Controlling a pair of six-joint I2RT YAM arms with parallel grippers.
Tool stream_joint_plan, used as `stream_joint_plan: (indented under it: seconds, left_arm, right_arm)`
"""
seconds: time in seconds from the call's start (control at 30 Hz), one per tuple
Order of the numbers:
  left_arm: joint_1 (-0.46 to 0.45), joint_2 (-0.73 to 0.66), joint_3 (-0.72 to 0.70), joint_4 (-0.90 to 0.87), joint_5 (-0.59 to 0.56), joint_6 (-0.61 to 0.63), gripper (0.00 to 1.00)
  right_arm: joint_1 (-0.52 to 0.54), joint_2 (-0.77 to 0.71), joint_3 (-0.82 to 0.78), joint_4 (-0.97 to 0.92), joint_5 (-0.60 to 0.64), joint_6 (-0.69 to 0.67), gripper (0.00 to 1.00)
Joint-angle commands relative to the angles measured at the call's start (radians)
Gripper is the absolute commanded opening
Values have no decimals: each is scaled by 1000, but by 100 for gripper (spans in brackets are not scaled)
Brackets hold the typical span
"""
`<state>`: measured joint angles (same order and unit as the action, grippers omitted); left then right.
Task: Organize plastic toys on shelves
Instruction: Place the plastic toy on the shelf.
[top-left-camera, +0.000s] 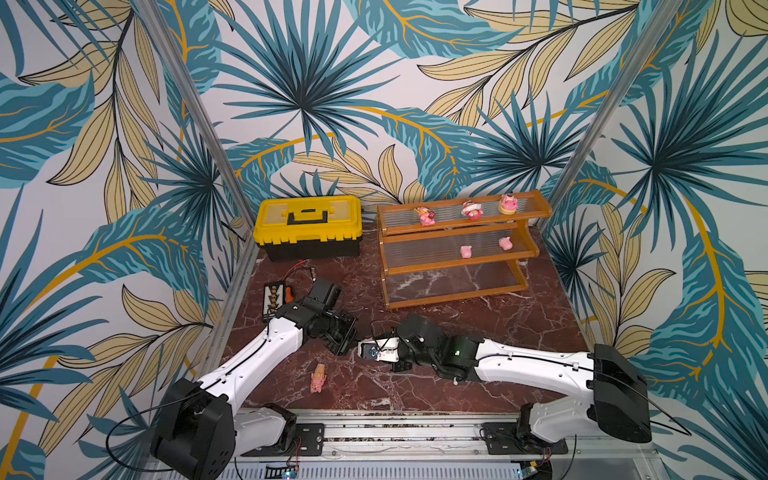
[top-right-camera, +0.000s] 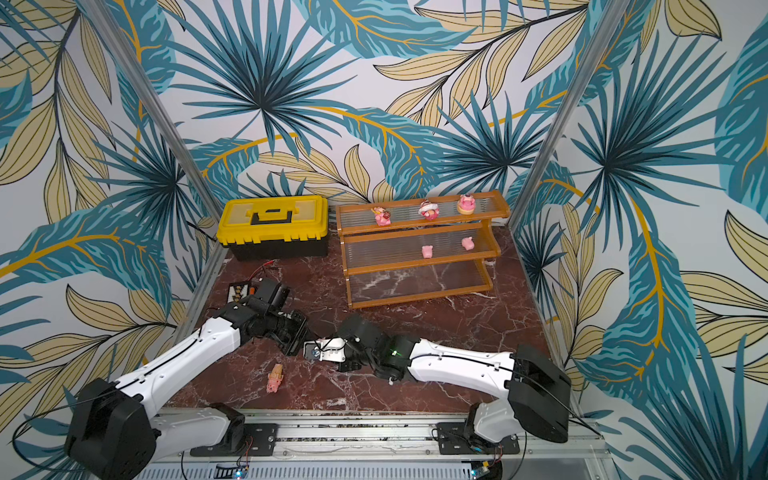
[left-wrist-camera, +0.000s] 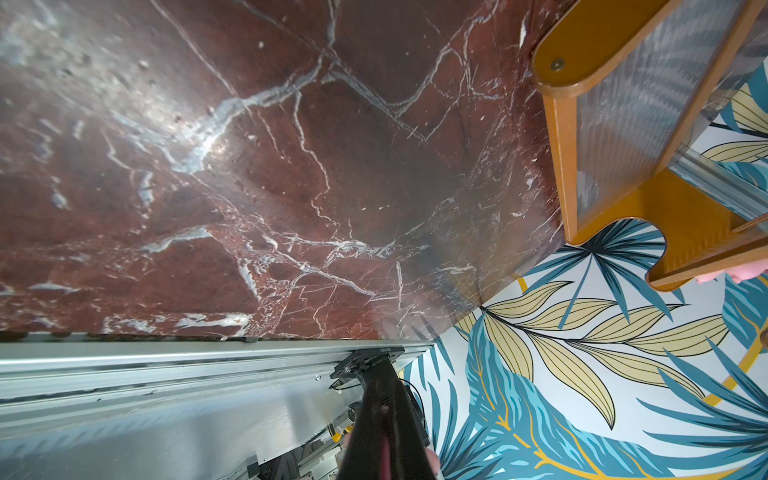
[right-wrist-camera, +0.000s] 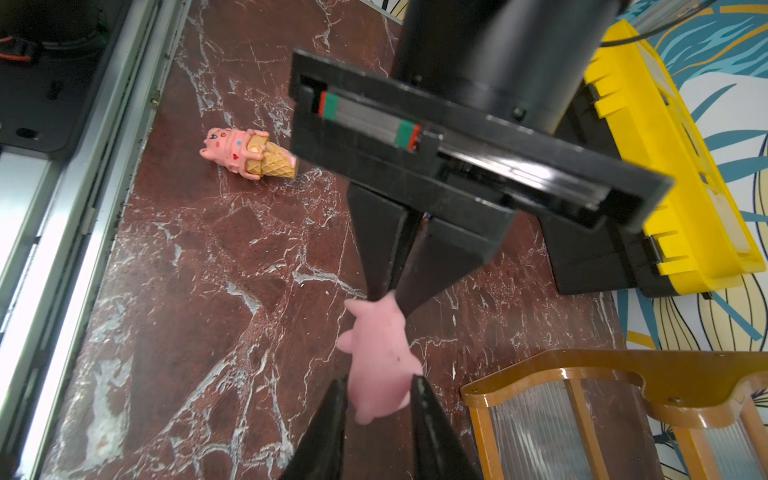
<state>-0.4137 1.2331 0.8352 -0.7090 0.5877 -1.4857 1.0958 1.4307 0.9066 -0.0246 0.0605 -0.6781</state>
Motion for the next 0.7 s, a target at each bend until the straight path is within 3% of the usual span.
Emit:
stream_joint_plan:
  seconds: [0.0, 0.2, 0.37, 0.5, 0.53, 0.67]
  left_arm:
    - [-5, -15, 33, 35, 24, -20, 0]
    - [-4, -14, 32, 58, 38, -38, 0]
    - [-6, -15, 31, 77, 49, -54, 0]
    - [-6, -14, 34, 87, 51, -57, 0]
    - [-6, -14, 34, 91, 52, -57, 2]
    - [8, -27, 24, 149, 69, -72, 39]
  right_arm:
    - [7, 26, 13, 15, 37, -7, 26]
    - [10, 58, 15, 67, 131, 10, 19]
    - [11, 82, 31, 78, 196, 51, 0]
    - [10, 72, 23, 95, 199, 100, 0]
    - [10, 66, 19, 100, 192, 111, 0]
    - [10, 30, -18, 124, 176, 184, 0]
